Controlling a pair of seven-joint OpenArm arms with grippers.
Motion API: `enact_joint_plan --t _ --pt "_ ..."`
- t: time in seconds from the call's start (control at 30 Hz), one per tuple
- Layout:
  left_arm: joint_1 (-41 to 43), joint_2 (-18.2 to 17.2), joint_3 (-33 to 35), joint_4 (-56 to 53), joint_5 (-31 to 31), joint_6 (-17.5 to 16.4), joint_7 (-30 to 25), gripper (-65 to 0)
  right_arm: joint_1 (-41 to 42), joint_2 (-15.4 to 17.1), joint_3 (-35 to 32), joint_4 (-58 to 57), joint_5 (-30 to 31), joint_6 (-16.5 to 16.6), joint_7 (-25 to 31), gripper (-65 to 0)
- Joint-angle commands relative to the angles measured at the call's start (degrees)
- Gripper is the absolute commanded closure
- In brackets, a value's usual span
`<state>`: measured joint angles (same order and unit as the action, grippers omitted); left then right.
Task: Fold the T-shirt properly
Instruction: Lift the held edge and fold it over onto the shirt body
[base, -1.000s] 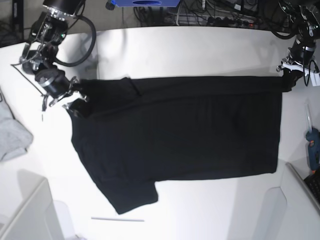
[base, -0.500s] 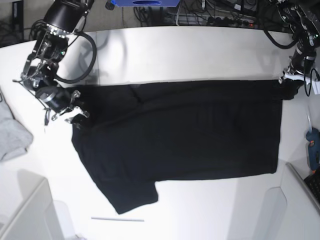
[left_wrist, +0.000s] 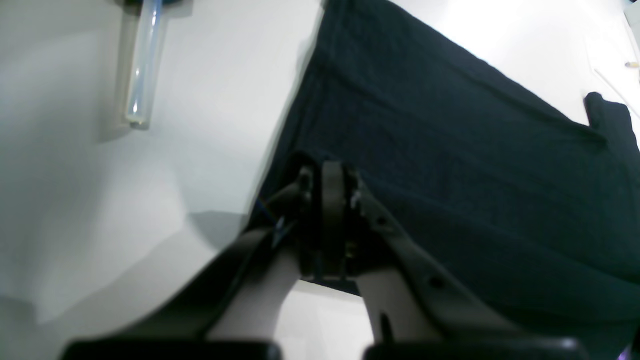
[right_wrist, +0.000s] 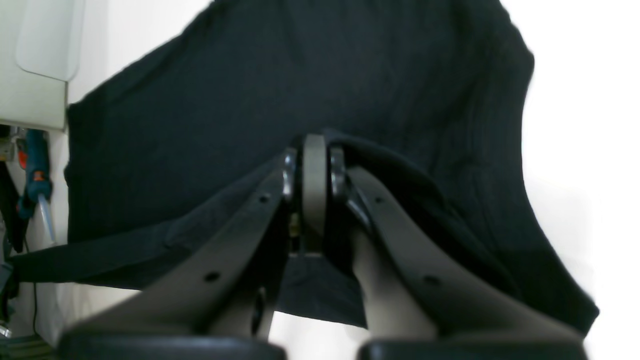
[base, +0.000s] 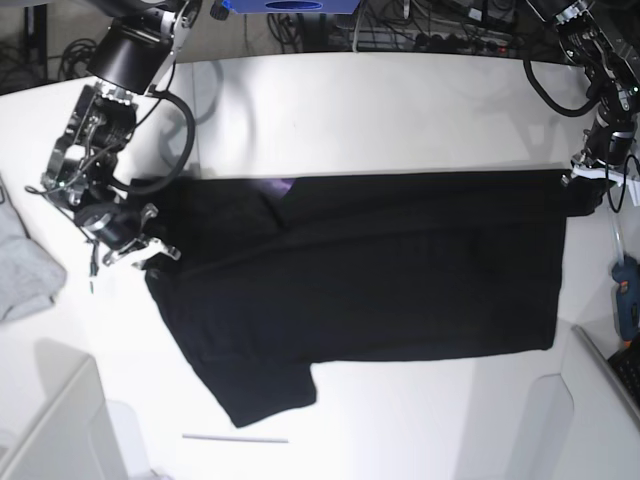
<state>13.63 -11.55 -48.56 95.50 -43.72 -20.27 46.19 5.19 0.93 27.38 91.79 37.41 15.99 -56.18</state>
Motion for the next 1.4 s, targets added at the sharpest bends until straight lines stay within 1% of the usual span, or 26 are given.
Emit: enact_joint_plan --t 0.0,0.07,0.13,0.23,0.3,0.43,0.77,0.8,0.83,0.87,0.9,0.97,1.0,1.03,1.1,1.13,1.17,1.2,1.23,1.3,1.33,1.37 --pt "-0.9 -1.1 -0.2 0.5 -0.1 -0.2 -1.4 0.0 1.4 0.4 0.1 0.9 1.0 0.3 1.3 0.0" --pt "-2.0 -1.0 0.0 -0.9 1.7 -0.2 -1.3 0.0 1.8 0.4 0.1 0.9 1.0 0.3 1.2 0.0" --pt "-2.9 -1.2 1.6 -2.5 3.0 -0.2 -1.3 0.0 1.9 0.4 -1.8 0.5 0.9 0.3 1.5 0.0" --pt "-3.4 -1.2 2.2 -3.4 3.3 -0.2 -1.4 0.0 2.0 0.6 -4.5 -1.1 0.9 0.3 1.7 0.0" --pt "-3.5 -1.2 2.2 -3.2 3.3 -0.2 -1.4 0.0 2.0 0.4 -4.9 -2.2 0.9 0.3 2.4 0.0" --pt "-4.7 -1.2 2.3 -3.9 3.4 -0.2 -1.4 0.0 1.9 0.4 -5.0 -2.8 0.9 0.3 4.3 0.0" --pt "-5.5 -2.0 2.3 -5.6 3.4 -0.2 -1.4 0.0 1.6 0.5 -4.8 -2.8 0.9 0.3 4.1 0.0" --pt "-5.5 -2.0 2.3 -5.6 3.4 -0.2 -1.4 0.0 1.6 0.5 -4.8 -2.8 0.9 0.3 4.1 -0.3" --pt "-5.5 -2.0 2.1 -5.6 3.4 -0.2 -1.4 0.0 1.5 0.6 -4.8 -2.8 0.9 0.3 4.1 -6.3" --pt "-5.5 -2.0 2.0 -5.6 3.4 -0.2 -1.4 -5.4 1.5 0.6 -4.8 -2.8 0.9 0.3 4.1 -13.1" --pt "-5.5 -2.0 1.8 -5.6 3.4 -0.2 -1.4 -12.3 1.5 0.6 -4.8 -2.7 0.9 0.3 4.1 -18.5" --pt "-5.5 -2.0 1.7 -5.6 3.4 -0.2 -1.5 -25.8 1.2 0.6 -4.7 -2.3 1.1 0.3 4.4 -27.0" --pt "-5.5 -2.0 1.7 -5.6 3.4 -0.2 -1.7 -33.1 0.8 0.5 -4.7 -2.0 1.1 0.3 4.5 -30.3" --pt "-5.5 -2.0 1.7 -5.6 3.4 -0.2 -1.8 -39.2 0.6 0.5 -4.7 -1.3 1.1 0.3 4.7 -31.4" --pt "-5.5 -2.0 1.2 -5.0 3.1 -0.2 -1.7 -47.9 -0.8 0.4 -3.9 1.4 1.2 0.3 7.3 -29.7" --pt "-5.4 -1.9 -0.1 -4.0 2.6 -0.3 -1.5 -50.7 -2.1 0.3 -3.4 3.6 1.2 0.3 8.7 -29.1" --pt "-5.0 -1.8 -1.8 -3.0 1.8 -0.3 -1.4 -51.8 -3.1 0.3 -3.2 5.6 1.2 0.2 9.5 -28.5" --pt "-4.6 -1.6 -3.8 -1.6 0.9 -0.3 -1.4 -51.7 -4.3 -0.2 -2.9 7.9 1.2 0.1 10.1 -27.9" --pt "-3.2 -1.4 -5.6 -0.6 -0.4 -0.4 -1.4 -51.8 -5.9 -0.6 -1.6 10.3 1.2 -1.5 10.2 -27.0" --pt "-0.5 -1.2 -8.5 -0.1 -3.4 -0.4 -1.4 -51.8 -9.5 -2.0 1.2 14.9 1.2 -7.2 10.2 -24.8" --pt "0.9 -1.1 -9.7 -0.2 -4.9 -0.4 -1.4 -51.8 -11.7 -2.9 2.3 16.8 1.2 -10.5 10.2 -24.2" --pt "2.9 -1.2 -10.6 -0.3 -6.3 -0.5 -1.4 -51.8 -13.7 -3.5 3.1 18.1 1.2 -13.0 10.3 -24.2"
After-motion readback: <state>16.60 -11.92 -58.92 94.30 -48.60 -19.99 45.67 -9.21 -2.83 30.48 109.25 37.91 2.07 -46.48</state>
